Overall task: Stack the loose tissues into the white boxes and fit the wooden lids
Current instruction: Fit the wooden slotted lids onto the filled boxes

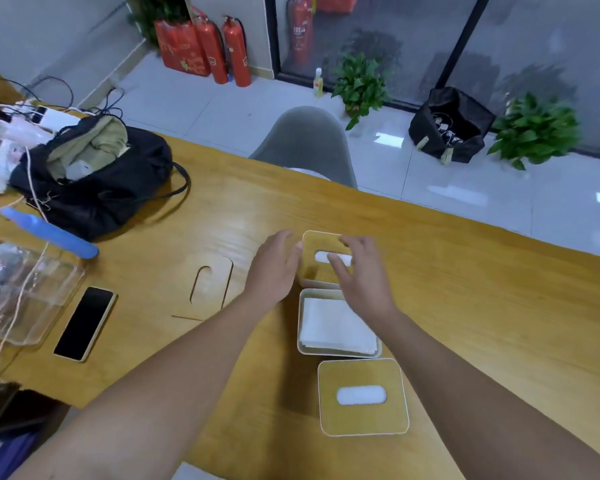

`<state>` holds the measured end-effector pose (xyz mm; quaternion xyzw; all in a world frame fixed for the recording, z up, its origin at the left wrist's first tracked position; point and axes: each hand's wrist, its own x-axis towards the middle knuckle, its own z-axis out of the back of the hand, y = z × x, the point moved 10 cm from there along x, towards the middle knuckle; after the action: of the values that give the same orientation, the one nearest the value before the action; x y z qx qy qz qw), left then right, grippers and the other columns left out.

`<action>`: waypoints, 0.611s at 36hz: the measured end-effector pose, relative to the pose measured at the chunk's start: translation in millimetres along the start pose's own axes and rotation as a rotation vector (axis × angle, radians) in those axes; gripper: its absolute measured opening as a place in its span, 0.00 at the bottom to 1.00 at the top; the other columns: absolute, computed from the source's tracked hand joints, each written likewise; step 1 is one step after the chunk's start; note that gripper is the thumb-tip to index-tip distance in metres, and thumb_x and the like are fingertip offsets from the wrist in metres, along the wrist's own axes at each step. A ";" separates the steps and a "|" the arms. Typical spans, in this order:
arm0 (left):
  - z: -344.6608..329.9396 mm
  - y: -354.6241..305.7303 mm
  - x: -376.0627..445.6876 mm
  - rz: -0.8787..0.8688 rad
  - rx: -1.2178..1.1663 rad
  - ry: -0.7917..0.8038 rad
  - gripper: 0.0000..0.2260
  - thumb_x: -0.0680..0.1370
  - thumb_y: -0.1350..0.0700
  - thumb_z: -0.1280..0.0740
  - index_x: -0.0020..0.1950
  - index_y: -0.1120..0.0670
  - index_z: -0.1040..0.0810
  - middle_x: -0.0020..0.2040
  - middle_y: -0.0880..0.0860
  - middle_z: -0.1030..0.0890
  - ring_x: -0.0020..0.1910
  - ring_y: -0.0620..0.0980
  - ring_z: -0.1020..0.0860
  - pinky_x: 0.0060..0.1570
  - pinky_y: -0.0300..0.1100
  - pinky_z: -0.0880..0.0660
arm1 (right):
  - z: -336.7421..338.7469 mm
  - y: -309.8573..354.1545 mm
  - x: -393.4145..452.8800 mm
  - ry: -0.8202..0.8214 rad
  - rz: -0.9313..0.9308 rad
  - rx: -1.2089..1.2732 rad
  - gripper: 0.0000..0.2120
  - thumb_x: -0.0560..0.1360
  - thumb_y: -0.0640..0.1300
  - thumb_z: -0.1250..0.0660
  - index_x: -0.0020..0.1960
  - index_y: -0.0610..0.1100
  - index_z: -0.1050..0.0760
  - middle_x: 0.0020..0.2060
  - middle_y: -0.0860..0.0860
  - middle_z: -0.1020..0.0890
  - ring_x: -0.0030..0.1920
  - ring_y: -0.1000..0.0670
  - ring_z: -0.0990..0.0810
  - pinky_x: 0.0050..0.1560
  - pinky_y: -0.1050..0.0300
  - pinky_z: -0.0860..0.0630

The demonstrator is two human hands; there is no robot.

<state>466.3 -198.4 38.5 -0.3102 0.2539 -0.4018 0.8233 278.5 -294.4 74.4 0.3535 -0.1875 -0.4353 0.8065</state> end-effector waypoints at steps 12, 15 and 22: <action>106.0 97.1 -87.6 0.092 -0.071 -0.098 0.23 0.87 0.36 0.41 0.79 0.45 0.27 0.76 0.42 0.25 0.75 0.45 0.28 0.74 0.48 0.30 | -114.1 106.4 -51.2 0.172 -0.017 0.190 0.18 0.84 0.54 0.29 0.71 0.48 0.21 0.62 0.54 0.21 0.50 0.58 0.19 0.60 0.57 0.23; 123.4 141.9 -100.1 0.171 -0.037 -0.118 0.21 0.88 0.40 0.38 0.79 0.45 0.27 0.76 0.44 0.25 0.77 0.47 0.30 0.75 0.48 0.31 | -163.5 98.1 -57.4 0.253 -0.218 0.266 0.22 0.83 0.55 0.28 0.74 0.47 0.22 0.62 0.55 0.18 0.54 0.56 0.18 0.60 0.52 0.20; 113.8 210.9 -107.3 0.337 0.027 -0.029 0.31 0.87 0.42 0.36 0.87 0.52 0.40 0.85 0.53 0.37 0.86 0.56 0.45 0.81 0.54 0.38 | -258.2 83.6 -77.6 0.438 -0.512 0.288 0.36 0.84 0.55 0.30 0.86 0.43 0.39 0.80 0.47 0.29 0.72 0.45 0.23 0.66 0.49 0.23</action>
<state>589.7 26.7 -16.9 -0.2578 0.2852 -0.2568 0.8867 440.9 -93.5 -39.4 0.5839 0.0248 -0.5060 0.6344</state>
